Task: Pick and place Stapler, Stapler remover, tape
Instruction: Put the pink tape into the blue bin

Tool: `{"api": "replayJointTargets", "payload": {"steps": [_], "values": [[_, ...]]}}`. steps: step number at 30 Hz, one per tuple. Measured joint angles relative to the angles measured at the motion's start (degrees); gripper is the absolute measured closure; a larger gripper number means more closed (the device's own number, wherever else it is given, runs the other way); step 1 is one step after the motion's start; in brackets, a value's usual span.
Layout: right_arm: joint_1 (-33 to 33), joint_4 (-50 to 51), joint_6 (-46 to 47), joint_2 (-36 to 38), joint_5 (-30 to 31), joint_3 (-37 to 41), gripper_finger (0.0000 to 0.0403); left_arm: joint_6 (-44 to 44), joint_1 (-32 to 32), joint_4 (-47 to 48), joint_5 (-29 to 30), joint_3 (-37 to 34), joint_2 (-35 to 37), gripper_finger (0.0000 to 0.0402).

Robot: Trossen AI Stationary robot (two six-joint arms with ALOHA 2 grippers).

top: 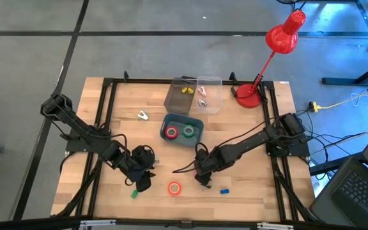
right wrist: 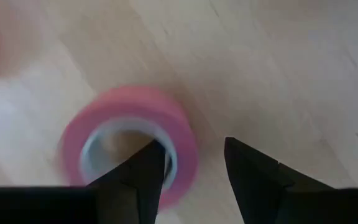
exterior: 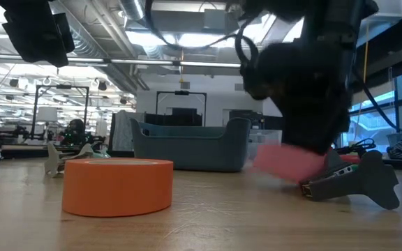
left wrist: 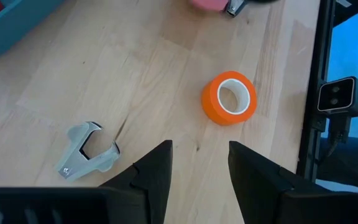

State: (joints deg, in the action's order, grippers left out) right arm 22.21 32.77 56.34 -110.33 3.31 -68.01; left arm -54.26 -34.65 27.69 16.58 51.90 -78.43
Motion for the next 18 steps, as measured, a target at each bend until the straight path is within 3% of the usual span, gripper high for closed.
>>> {"api": "replayJointTargets", "payload": {"steps": [7,13,18], "values": [[0.01,-0.19,0.42,-1.22,0.02,-0.44,0.0252,0.0,0.0,-0.09,-0.13,-0.02,0.0,0.0254],[-0.01,4.12,-2.78,-1.58,-1.23,-4.3,0.0366,0.0,0.0,-0.07,-0.09,-0.02,0.0,0.0254],[-0.4,10.44,-8.86,-1.52,-1.52,-13.13,0.0366,0.0,0.0,-0.08,0.05,-0.02,0.0,0.0254]]}}
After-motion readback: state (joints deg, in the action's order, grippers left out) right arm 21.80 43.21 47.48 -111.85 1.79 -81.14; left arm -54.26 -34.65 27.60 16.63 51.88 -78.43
